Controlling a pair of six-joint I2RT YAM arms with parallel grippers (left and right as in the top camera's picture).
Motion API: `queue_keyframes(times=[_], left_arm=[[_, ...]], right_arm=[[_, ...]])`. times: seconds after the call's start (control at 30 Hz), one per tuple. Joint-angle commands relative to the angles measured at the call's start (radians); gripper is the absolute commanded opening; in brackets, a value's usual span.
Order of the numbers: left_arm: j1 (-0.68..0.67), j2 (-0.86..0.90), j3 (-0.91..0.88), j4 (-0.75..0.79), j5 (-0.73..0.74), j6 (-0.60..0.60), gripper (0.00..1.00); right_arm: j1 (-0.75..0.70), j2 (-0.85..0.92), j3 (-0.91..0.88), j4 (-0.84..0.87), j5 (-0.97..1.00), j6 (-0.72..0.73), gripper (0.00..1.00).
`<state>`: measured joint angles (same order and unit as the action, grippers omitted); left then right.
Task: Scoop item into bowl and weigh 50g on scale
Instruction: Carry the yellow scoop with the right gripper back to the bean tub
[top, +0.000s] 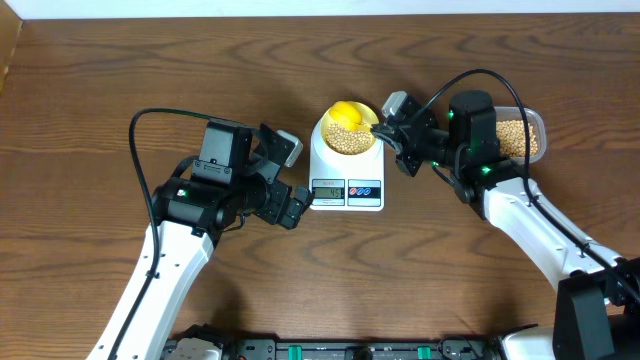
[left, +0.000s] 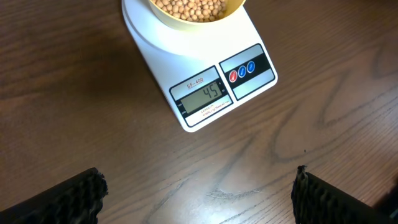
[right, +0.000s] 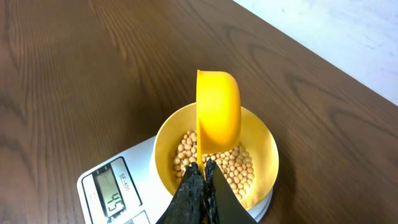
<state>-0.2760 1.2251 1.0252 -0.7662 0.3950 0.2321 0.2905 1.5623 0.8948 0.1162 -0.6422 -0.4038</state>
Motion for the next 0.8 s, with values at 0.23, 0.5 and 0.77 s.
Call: queue_keyframes(times=[0.23,0.5,0.77], left_arm=[[-0.002,0.004,0.001,-0.003,0.016,-0.008,0.98],[-0.002,0.004,0.001,-0.003,0.016,-0.008,0.98],[-0.002,0.004,0.001,-0.003,0.016,-0.008,0.98]], right_arm=[[0.006,-0.079,0.008,0.003,0.058,-0.062,0.01],[0.004,-0.098,0.008,-0.009,0.082,0.319,0.01],[-0.237,-0.137,0.008,0.006,0.082,0.623,0.01]])
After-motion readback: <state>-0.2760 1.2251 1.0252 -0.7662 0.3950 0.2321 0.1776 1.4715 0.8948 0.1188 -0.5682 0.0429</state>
